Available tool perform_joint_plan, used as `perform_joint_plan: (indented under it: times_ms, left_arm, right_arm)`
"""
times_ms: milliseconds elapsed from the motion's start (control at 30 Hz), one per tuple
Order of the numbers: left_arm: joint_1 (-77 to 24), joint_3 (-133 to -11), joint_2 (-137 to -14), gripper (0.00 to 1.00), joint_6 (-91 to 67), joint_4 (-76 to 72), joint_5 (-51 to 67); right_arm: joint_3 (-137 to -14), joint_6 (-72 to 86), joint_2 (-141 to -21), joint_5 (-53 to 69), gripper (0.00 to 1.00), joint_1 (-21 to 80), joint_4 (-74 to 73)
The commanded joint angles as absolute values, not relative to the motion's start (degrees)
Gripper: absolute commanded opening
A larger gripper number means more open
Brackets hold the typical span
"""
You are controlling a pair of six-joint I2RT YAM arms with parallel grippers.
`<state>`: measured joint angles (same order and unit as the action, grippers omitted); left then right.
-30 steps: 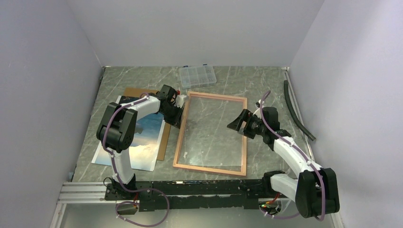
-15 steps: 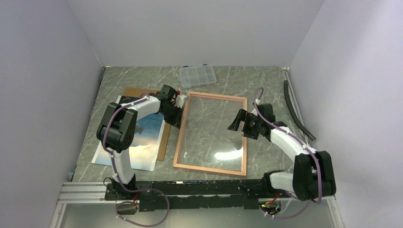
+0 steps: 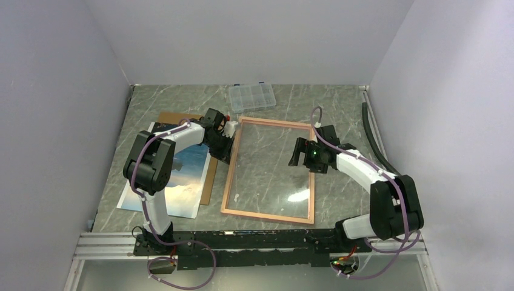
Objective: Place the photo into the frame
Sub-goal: Place the photo frame item in the photo frame.
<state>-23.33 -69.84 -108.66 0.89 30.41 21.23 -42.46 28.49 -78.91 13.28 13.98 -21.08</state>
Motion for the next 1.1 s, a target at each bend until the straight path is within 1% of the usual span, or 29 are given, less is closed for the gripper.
perform_joint_plan:
  times_ms: [0,133,433,633,867,1067]
  left_arm:
    - [-24.2,-69.0,-108.2,0.19,1.7,31.3,21.8]
    - [-24.1,-68.8,-108.2,0.19,1.8,31.0,21.7]
    - [-23.9,-68.9,-107.7,0.19,1.9,31.5,21.6]
    - [-23.6,-69.4,-107.4,0.19,1.9,31.8,21.9]
    - [-23.2,-69.3,-106.9,0.19,2.3,32.3,22.3]
    - [-23.2,-67.9,-106.7,0.18,2.6,32.0,22.7]
  right_arm:
    - [-48.2,26.8,-78.4,6.2,1.00,16.6,-25.0]
    - [-50.6,25.7,-77.4,4.3,1.00,17.3,-27.4]
    - [-54.7,23.0,-79.5,0.5,1.00,17.8,-31.8]
    - [-55.6,23.0,-79.2,0.2,1.00,17.8,-32.1]
    - [-51.8,24.9,-77.4,0.3,1.00,16.3,-30.2]
    - [-47.7,26.7,-76.9,3.1,1.00,13.0,-27.4]
